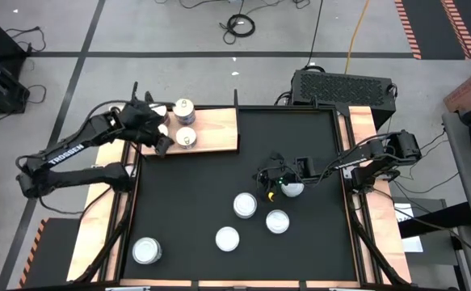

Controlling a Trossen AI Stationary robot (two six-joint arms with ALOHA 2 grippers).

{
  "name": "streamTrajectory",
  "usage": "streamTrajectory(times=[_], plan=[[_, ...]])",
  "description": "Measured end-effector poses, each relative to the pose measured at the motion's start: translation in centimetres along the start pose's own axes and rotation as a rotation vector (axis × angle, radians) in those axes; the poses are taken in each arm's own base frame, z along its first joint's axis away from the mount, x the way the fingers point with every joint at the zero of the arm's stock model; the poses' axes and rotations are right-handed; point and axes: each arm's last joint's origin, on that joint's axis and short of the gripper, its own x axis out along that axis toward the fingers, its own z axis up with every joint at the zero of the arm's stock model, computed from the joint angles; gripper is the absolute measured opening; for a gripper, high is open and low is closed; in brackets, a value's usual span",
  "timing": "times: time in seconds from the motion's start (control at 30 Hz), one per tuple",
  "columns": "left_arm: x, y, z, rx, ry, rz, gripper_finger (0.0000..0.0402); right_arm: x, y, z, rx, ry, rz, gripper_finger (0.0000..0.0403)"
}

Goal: Stack canned seafood by type on shelf
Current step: Remove the green and white tuna can from the top of the blue and pink tuna can

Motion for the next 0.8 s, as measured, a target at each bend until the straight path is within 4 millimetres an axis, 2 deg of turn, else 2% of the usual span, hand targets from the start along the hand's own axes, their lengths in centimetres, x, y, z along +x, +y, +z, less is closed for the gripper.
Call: streamTrajectory(times=[0.2, 0.47, 0.8], plan=[[0.4, -2.9, -1.3, 0.122, 0.077, -0.123, 0.0067, 0.0, 0.0, 0.0, -0.008, 0.0, 0.0, 0.0], [0.9, -6.8, -4.0, 0.247, 0.231, -0.276, 0.0066, 0.0, 0.1, 0.2, -0.012, -0.022, 0.01, 0.0], [3.1, -11.4, -8.6, 0.292, 0.537, -0.308, 0.0066, -0.1, 0.6, 0.9, -0.042, -0.076, 0.092, 0.0]])
